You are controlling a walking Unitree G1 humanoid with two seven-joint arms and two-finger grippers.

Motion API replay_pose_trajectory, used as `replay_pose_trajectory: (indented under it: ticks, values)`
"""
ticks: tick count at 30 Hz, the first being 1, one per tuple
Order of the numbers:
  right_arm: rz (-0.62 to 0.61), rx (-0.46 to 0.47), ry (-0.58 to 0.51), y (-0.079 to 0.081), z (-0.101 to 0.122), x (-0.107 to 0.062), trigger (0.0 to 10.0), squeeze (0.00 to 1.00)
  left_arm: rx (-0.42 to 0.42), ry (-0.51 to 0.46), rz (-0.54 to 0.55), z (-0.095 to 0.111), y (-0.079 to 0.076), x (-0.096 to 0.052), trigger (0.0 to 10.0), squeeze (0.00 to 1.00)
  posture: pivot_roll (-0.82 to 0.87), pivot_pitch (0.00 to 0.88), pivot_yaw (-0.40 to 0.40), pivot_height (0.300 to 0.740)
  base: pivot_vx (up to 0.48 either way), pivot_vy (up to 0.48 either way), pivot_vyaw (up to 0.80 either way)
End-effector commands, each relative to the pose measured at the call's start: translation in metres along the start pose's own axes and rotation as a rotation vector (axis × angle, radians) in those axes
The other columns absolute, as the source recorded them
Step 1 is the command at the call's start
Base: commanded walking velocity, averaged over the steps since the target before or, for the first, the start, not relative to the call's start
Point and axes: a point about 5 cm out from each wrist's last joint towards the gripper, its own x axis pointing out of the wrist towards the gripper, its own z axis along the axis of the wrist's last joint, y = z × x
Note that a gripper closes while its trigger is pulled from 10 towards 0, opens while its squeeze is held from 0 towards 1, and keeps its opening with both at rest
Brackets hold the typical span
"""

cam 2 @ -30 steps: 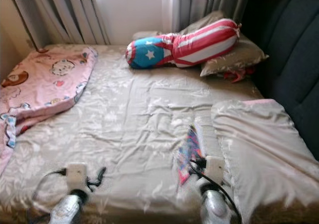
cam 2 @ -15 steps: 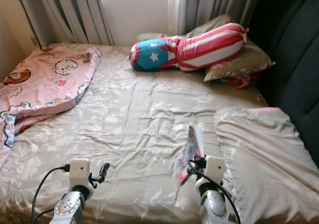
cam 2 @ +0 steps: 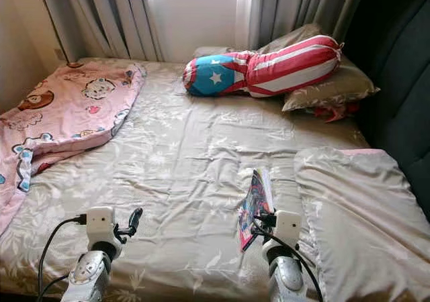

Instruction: Clean up the room

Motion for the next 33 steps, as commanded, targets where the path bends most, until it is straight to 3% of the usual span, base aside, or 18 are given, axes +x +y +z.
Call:
replay_pose_trajectory:
  ticks: [1,9,16,21,33]
  values:
    - [0.010,-0.010,-0.027,0.002,0.008,0.005,10.0,0.00,-0.016,-0.015,0.007,0.001,0.001,-0.002,10.0,0.00,-0.01,0.000,-0.034,0.700,0.000,0.000,0.00]
    - [0.011,0.012,-0.088,0.000,0.014,0.002,10.0,0.00,-0.022,-0.098,-0.021,0.013,-0.006,-0.007,10.0,0.00,-0.02,0.000,-0.028,0.695,0.000,0.000,0.00]
    - [0.025,-0.002,-0.089,0.003,0.015,0.004,10.0,0.00,-0.028,-0.090,-0.024,0.011,-0.006,-0.011,10.0,0.00,-0.02,0.000,-0.029,0.695,0.000,0.000,0.00]
    - [0.036,0.006,-0.106,0.006,0.016,0.003,10.0,0.00,-0.025,-0.095,-0.028,0.016,-0.006,-0.011,10.0,0.00,-0.02,0.000,-0.027,0.665,0.000,0.000,0.00]
    - [0.035,0.023,-0.114,0.005,0.015,0.001,10.0,0.00,-0.025,-0.102,-0.033,0.022,-0.010,-0.008,10.0,0.00,-0.02,0.000,-0.030,0.665,0.000,0.000,0.00]
